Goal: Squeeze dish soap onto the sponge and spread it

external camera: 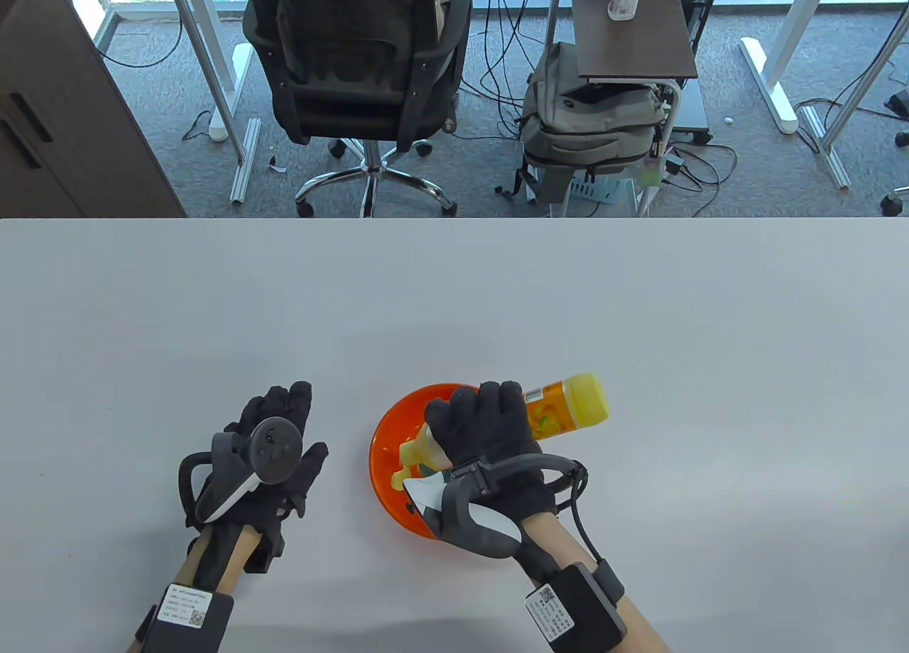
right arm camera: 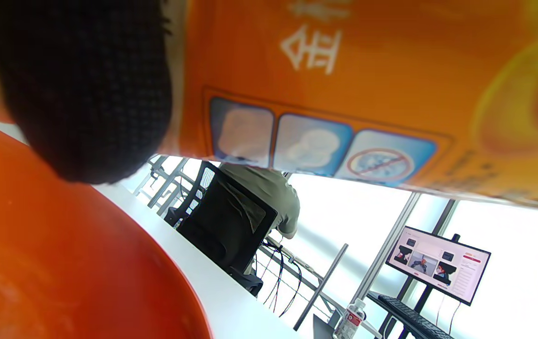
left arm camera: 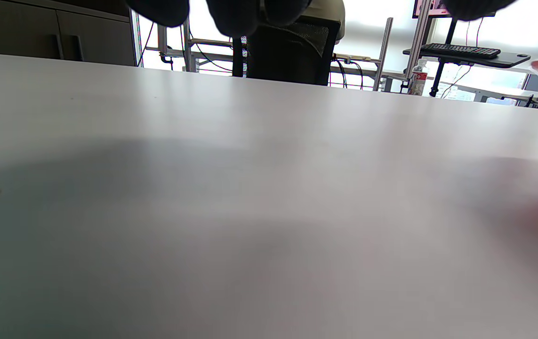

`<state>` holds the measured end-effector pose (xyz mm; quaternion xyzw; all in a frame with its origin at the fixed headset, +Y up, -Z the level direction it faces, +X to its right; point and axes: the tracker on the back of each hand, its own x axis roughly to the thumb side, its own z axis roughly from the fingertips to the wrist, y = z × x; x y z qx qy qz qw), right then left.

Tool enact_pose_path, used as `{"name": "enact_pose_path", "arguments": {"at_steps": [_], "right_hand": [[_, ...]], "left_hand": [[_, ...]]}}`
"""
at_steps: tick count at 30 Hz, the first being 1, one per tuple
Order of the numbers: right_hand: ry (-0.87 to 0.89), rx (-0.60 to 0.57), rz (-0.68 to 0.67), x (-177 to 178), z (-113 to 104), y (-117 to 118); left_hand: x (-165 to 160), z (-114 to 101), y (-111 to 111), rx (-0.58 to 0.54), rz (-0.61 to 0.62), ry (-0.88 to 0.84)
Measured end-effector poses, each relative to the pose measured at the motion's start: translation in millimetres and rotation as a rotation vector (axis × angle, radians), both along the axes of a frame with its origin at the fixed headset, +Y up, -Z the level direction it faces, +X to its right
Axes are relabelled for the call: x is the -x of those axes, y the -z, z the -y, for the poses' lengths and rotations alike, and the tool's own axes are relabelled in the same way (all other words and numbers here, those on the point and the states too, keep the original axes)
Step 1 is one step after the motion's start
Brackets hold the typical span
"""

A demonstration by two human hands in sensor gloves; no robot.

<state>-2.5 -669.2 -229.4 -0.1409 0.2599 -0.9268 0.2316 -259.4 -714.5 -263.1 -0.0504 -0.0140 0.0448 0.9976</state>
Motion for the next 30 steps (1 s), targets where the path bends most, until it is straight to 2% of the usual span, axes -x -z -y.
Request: {"name": "enact_pose_path", "arguments": {"at_steps": [7,19,25,30], "right_hand": [[-0.002,0.015,0.058,-16,-2,7],[0.014,0.047,0.222,-69,-6,23],[0.037,0.047,0.286,-88,-12,24],[0.049,0.050,0.297,-91,-16,22]], "left_hand": [[-1,0,-1,0.011,-0.001,0.007],[1,1,-1,0.027,-0.013,0.007],[2,1,0,0.027,-0.015,0.002],[3,2,0,0.032,-0.016,-0.001]]}}
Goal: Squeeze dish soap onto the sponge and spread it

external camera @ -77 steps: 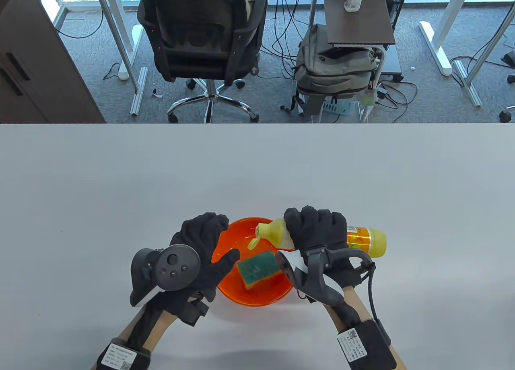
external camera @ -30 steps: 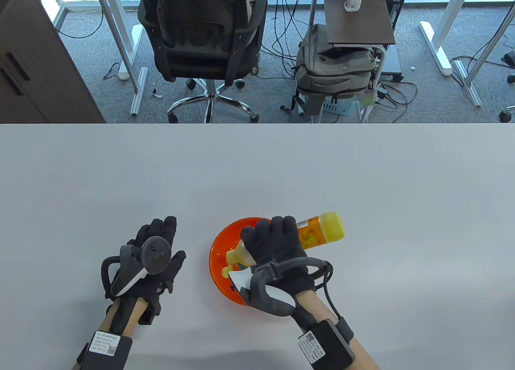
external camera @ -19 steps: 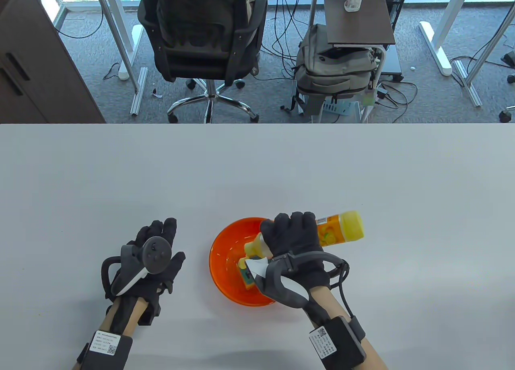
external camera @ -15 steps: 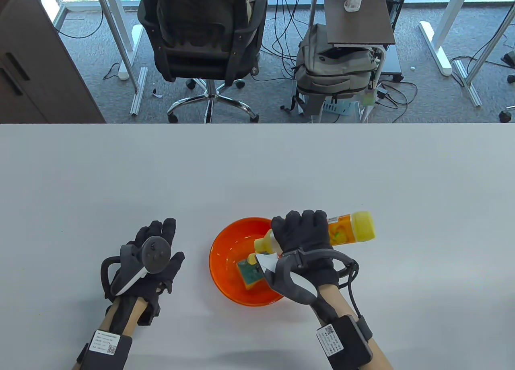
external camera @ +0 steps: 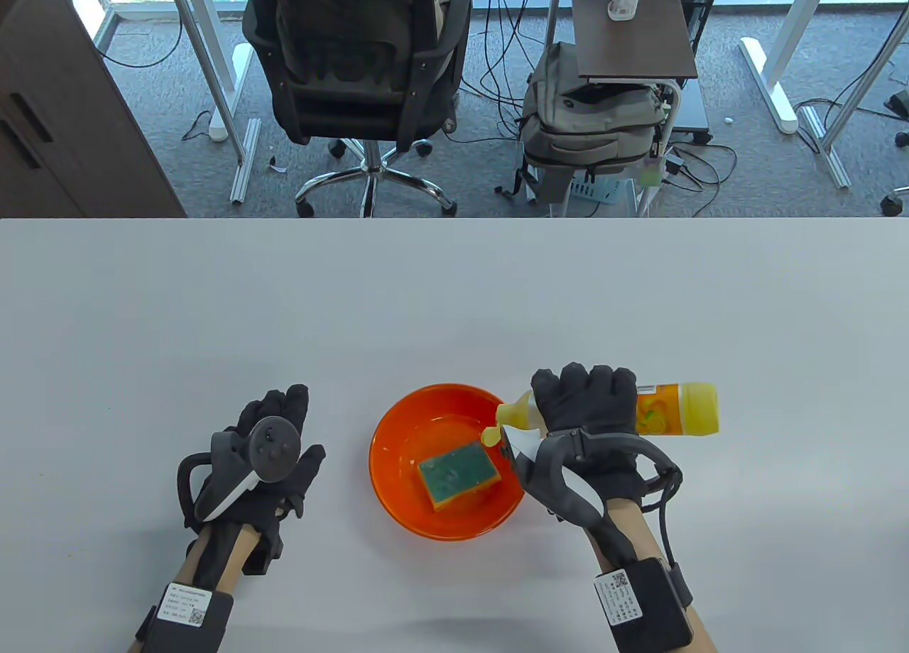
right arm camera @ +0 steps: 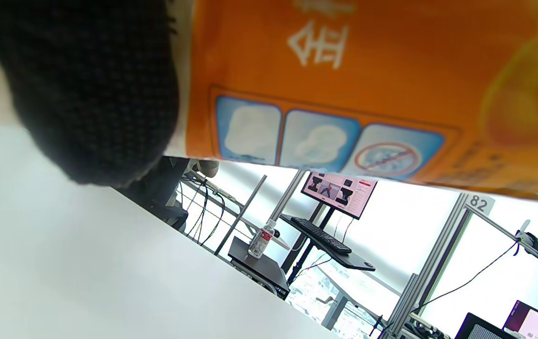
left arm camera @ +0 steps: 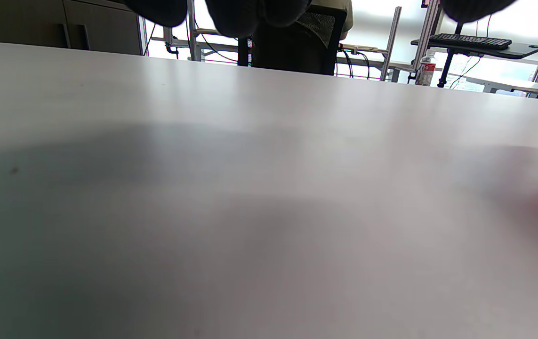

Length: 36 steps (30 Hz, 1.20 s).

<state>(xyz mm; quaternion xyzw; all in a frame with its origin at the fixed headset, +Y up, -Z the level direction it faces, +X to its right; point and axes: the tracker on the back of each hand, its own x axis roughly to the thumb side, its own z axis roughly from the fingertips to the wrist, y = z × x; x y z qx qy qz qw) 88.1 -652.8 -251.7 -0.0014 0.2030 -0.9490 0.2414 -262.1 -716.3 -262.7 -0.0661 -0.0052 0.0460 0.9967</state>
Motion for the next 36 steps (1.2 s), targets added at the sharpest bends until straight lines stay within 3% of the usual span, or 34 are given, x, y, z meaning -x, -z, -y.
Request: {"name": "enact_pose_path", "arguments": {"at_steps": [20,36], "right_hand": [[-0.036,0.058,-0.171,71,15,-17],[0.017,0.069,-0.312,106,16,-36]], "left_hand": [[-1,-3,-1,-0.020,0.014,-0.017],[-1,-1,0,-0.015,0.016,-0.026]]}}
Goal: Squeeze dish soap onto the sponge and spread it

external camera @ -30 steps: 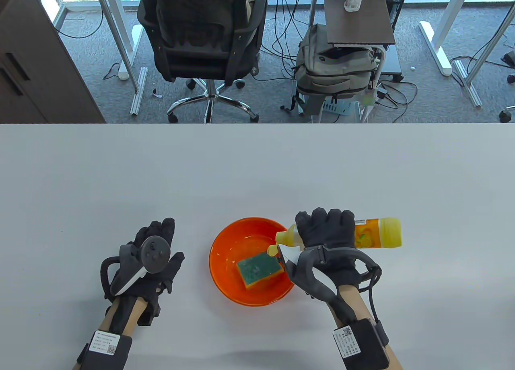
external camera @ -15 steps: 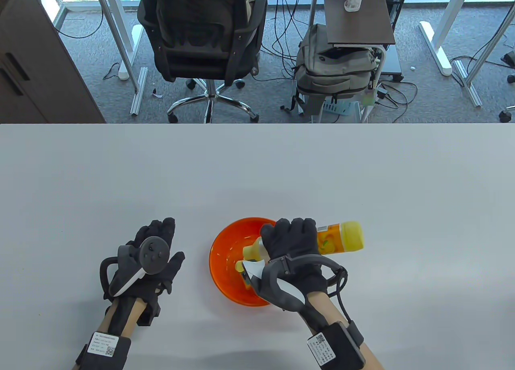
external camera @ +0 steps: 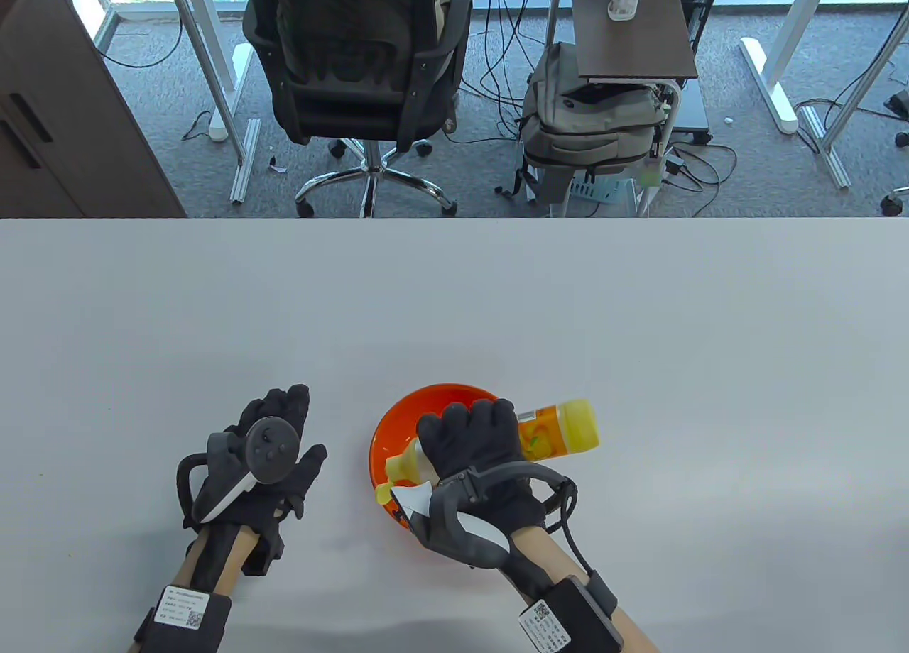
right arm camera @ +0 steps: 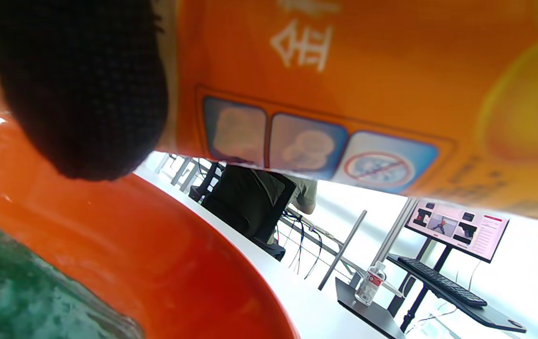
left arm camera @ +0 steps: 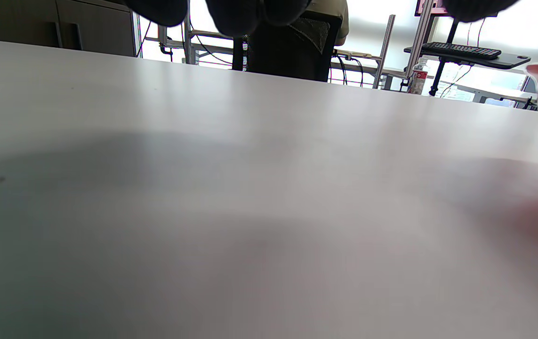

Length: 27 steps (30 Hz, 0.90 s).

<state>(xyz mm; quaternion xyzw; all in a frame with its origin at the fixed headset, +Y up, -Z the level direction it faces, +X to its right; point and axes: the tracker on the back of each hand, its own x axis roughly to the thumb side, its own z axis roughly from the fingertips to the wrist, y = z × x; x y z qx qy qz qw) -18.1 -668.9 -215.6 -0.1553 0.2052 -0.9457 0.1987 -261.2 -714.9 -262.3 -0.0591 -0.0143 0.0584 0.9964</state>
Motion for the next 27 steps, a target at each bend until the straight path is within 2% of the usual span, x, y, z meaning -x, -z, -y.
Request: {"name": "enact_pose_path", "arguments": {"at_steps": [14,27], "right_hand": [[0.049,0.011,-0.010,-1,2,2],[0.023,0.064,0.129,-38,5,24]], "left_hand": [[0,0,-1,0.016,0.002,-0.002],[-1,1,0,0.018,0.004,0.000]]}}
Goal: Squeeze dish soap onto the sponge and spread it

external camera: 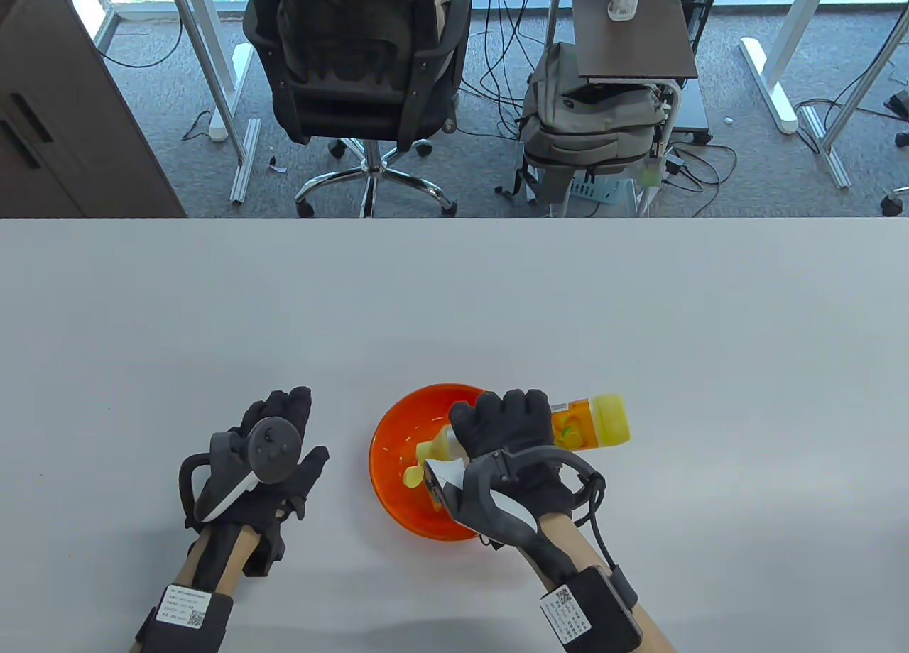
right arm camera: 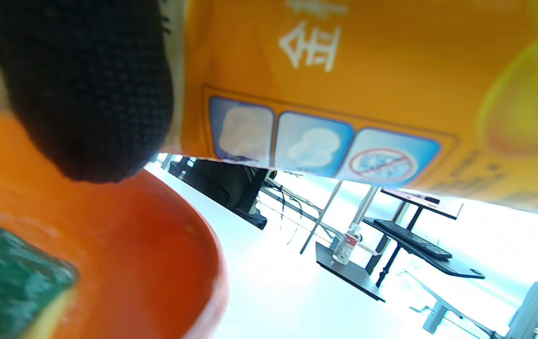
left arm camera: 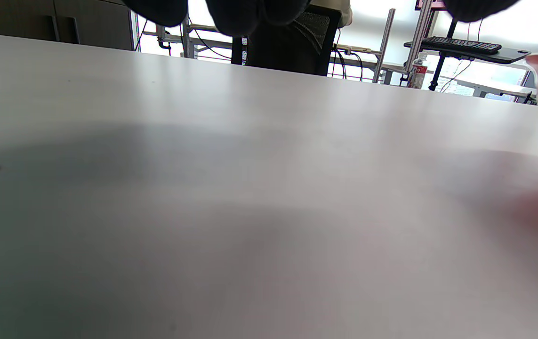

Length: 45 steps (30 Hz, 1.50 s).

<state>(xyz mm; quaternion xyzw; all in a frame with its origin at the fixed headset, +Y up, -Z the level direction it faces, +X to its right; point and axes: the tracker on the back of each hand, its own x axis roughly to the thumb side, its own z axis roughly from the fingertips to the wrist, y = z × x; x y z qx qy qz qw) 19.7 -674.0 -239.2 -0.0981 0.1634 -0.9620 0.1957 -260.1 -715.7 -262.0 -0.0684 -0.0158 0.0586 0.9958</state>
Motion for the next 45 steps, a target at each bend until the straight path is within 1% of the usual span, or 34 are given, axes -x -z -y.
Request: {"name": "enact_pose_path", "arguments": {"at_steps": [2,9,10,18,23,28,30,33,36,40,45], "right_hand": [[-0.013,0.027,0.038,-9,0,4],[-0.050,0.049,0.143,-37,-1,15],[-0.051,0.068,0.170,-43,-2,17],[-0.016,0.137,0.256,-74,-2,26],[0.039,0.212,0.272,-86,-3,29],[0.156,0.329,0.244,-92,-3,31],[0.200,0.345,0.225,-91,-4,30],[0.227,0.345,0.195,-85,-9,27],[0.236,0.335,0.160,-78,-14,23],[0.276,0.334,0.116,-71,-18,19],[0.358,0.359,0.074,-68,-22,16]], "left_hand": [[0,0,0,0.001,0.001,0.002],[0,0,0,0.005,0.002,0.003],[0,0,0,0.005,0.002,0.002],[-1,1,0,0.007,0.003,0.002],[-2,1,0,0.009,0.009,-0.004],[-2,-1,0,0.007,0.007,-0.023],[0,-3,0,0.000,0.004,-0.028],[2,-8,-1,-0.017,0.004,-0.054],[2,-17,-2,-0.047,0.014,-0.135],[-9,-36,-8,-0.093,0.087,-0.286],[-34,-63,-18,-0.163,0.189,-0.366]]}}
